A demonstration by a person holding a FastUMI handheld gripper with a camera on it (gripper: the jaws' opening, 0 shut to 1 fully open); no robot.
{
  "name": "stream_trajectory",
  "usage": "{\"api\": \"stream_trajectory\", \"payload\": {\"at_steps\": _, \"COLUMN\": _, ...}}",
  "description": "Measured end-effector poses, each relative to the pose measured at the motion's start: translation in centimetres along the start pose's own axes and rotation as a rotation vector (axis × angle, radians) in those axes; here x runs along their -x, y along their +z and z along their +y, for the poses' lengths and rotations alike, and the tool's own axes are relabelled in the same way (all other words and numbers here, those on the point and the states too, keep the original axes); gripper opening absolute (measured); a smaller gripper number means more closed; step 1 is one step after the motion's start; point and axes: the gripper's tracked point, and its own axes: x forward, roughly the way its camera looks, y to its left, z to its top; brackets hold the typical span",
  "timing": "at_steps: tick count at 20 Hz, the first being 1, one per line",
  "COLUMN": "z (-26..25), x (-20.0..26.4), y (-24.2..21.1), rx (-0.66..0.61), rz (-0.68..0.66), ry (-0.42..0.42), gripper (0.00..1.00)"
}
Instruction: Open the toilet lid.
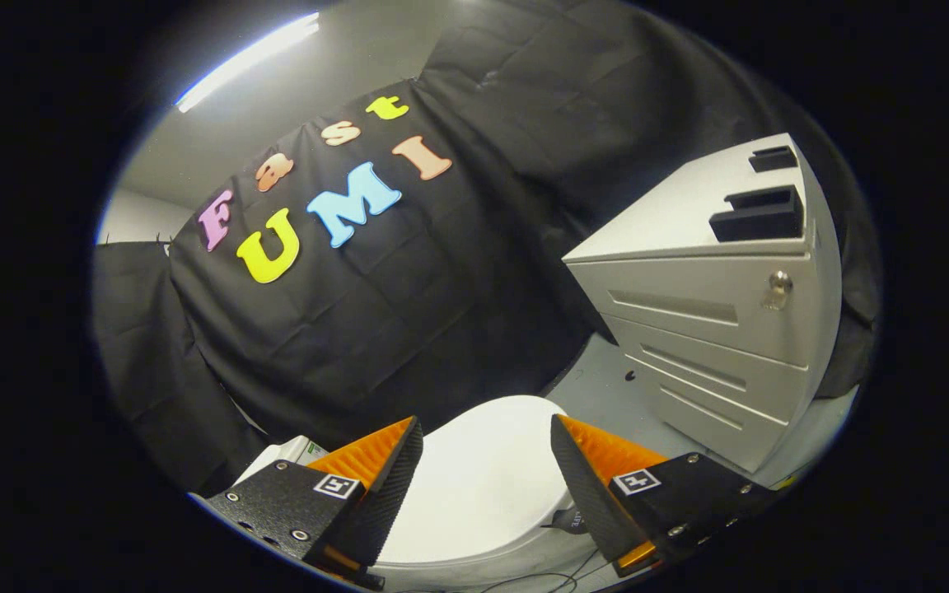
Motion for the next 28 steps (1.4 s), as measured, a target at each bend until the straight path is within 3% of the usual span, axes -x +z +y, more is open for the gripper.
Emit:
{"api": "stream_trajectory", "payload": {"at_steps": 13, "z": -8.8, "x": 0.0, "y": -7.2, "rx": -0.365, "rz": 0.057, "ry": -0.192, "gripper": 0.96}}
{"api": "stream_trajectory", "payload": {"at_steps": 20, "z": -10.8, "x": 0.1, "y": -11.5, "rx": -0.531, "rz": 0.105, "ry": -0.247, "gripper": 0.95}}
{"api": "stream_trajectory", "payload": {"at_steps": 23, "z": -10.3, "x": 0.4, "y": -12.7, "rx": -0.608, "rz": 0.15, "ry": -0.23, "gripper": 0.93}}
{"api": "stream_trajectory", "payload": {"at_steps": 24, "z": -9.7, "x": 0.6, "y": -12.9, "rx": -0.633, "rz": 0.174, "ry": -0.206, "gripper": 0.91}}
{"api": "stream_trajectory", "payload": {"at_steps": 27, "z": -9.7, "x": -0.2, "y": -13.4, "rx": -0.655, "rz": 0.182, "ry": -0.202, "gripper": 0.58}}
{"api": "stream_trajectory", "payload": {"at_steps": 28, "z": -10.0, "x": -0.3, "y": -13.3, "rx": -0.657, "rz": 0.18, "ry": -0.203, "gripper": 0.54}}
